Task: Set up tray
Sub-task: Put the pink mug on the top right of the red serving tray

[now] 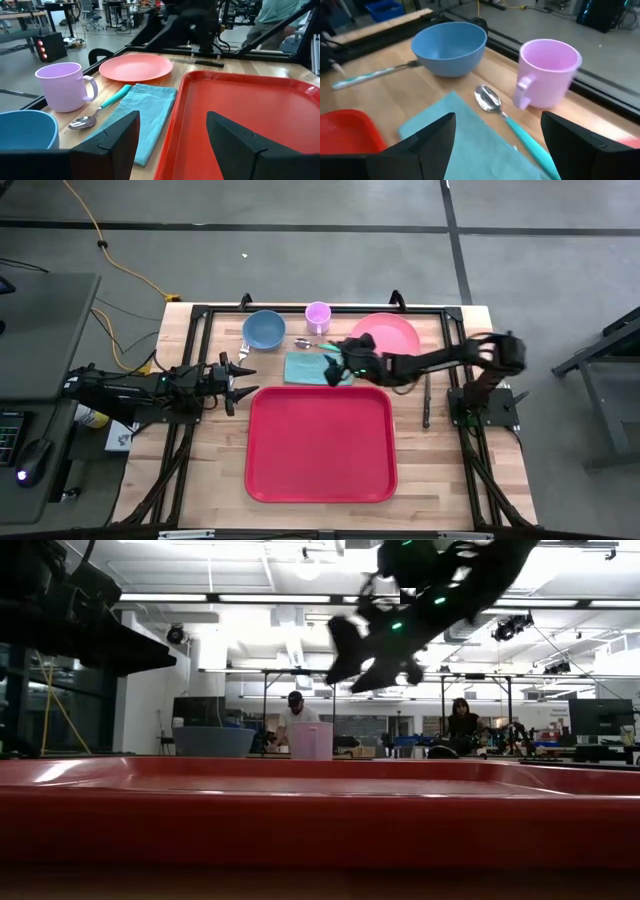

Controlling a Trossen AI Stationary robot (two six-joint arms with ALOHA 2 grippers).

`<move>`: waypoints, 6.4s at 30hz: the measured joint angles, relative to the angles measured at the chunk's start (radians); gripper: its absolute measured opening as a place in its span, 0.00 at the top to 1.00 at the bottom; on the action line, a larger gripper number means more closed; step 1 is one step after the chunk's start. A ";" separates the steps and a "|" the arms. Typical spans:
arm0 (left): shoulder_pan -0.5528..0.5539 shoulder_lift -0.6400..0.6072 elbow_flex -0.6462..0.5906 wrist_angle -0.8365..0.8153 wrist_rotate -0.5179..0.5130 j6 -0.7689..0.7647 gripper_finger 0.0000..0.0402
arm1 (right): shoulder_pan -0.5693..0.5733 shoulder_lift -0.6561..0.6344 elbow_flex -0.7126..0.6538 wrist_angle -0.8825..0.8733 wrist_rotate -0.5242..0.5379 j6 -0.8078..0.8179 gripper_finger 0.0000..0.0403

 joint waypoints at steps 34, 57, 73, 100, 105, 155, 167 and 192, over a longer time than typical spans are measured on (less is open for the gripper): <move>0.000 0.000 0.000 0.000 0.003 0.124 0.35 | -0.075 0.420 0.281 0.075 0.206 0.292 0.32; 0.000 0.000 0.000 0.000 0.011 0.123 0.35 | -0.172 0.444 0.282 0.180 0.035 0.271 0.33; 0.000 0.000 0.000 0.000 0.011 0.123 0.35 | -0.174 0.444 0.282 0.177 0.036 0.273 0.63; 0.000 0.000 0.000 -0.001 0.011 0.123 0.35 | -0.173 0.443 0.282 0.175 0.036 0.277 0.95; 0.000 0.000 0.000 -0.001 0.011 0.123 0.35 | -0.153 0.437 0.282 0.184 0.019 0.269 0.99; 0.000 0.000 0.000 0.000 -0.001 0.131 0.35 | 0.503 -0.060 0.281 -0.489 0.029 0.467 1.00; 0.000 0.000 0.000 0.000 -0.001 0.132 0.35 | 0.578 0.013 0.280 -0.745 0.357 0.798 1.00; 0.000 0.000 0.000 0.000 0.004 0.132 0.35 | 0.395 0.301 0.280 -0.506 0.384 0.848 1.00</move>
